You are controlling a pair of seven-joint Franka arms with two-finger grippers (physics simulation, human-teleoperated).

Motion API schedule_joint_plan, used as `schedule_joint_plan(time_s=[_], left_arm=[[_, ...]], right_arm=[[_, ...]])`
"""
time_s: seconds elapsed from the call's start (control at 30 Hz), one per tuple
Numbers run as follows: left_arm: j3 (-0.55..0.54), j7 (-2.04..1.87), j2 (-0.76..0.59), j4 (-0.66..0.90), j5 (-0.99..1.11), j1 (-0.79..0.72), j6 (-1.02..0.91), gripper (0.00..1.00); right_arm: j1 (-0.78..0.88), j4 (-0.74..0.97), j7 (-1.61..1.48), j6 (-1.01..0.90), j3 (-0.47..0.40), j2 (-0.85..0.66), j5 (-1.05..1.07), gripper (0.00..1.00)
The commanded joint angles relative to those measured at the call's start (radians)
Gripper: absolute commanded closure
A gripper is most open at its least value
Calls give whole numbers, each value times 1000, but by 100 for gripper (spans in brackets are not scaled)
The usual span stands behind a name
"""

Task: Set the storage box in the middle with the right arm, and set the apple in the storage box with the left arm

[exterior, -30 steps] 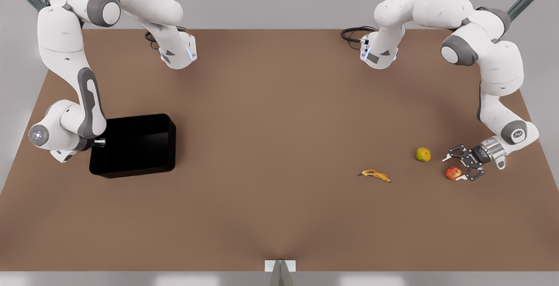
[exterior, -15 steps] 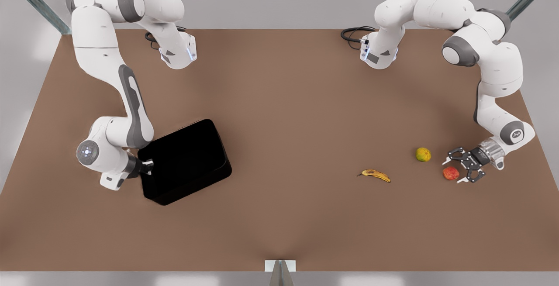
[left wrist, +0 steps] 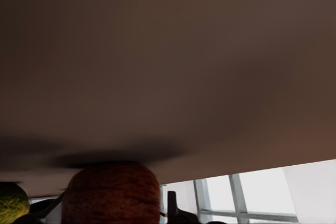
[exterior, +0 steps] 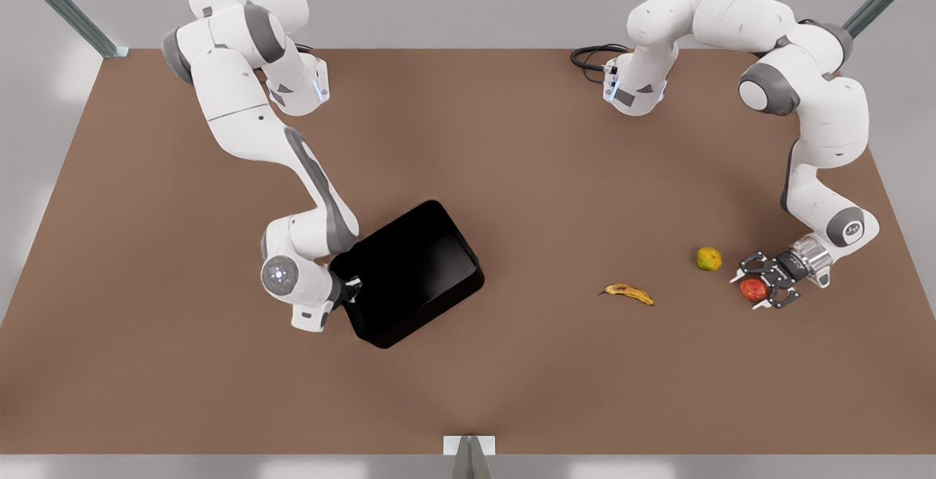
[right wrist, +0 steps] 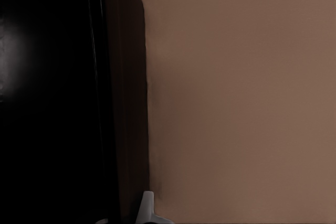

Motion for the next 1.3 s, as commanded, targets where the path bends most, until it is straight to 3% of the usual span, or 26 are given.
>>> schedule_joint_plan(time_s=[0.0,0.07,0.2,0.23,0.27,0.37,0.5,0.67,0.8,0.83,0.9,1.0,1.1,1.17,1.27], left_arm=[[0,0,2,0,-4,1,1,21],[-8,2,8,2,-5,4,7,22],[-9,-8,5,2,-5,5,7,46],[-9,-15,2,3,-5,5,4,51],[-11,-14,0,3,-5,5,4,55],[-12,-21,-12,3,-5,5,-2,60],[-94,-189,-175,2,76,-25,88,60],[-129,-204,-376,-72,239,-229,194,60],[-299,-253,-443,-84,443,-340,297,59],[-377,-304,-443,-74,513,-344,334,59],[-514,-492,-443,-67,673,-355,453,59],[-661,-854,-434,-34,975,-409,559,59],[-778,-1178,-387,-11,1233,-444,625,59],[-779,-1344,-354,12,1346,-516,668,59],[-773,-1560,-282,106,1468,-656,705,59]], right_arm=[[3,25,0,0,0,18,-1,79],[3,76,3,0,26,55,1,79],[4,130,50,0,49,92,-1,79],[4,131,50,0,49,96,1,31],[4,130,49,0,49,98,-1,0],[4,134,46,0,51,96,-1,0],[4,142,46,-1,52,96,-1,0],[4,154,46,-11,52,90,-1,0],[-8,243,47,-302,57,-42,37,0],[-12,269,49,-370,38,-80,51,0],[-26,274,60,-554,-97,-190,159,0],[-29,213,67,-793,-290,-393,123,0],[-13,-50,72,-784,-301,-509,17,0],[7,-143,69,-707,-288,-496,17,0],[-92,-33,58,-709,-308,-555,-167,0]])
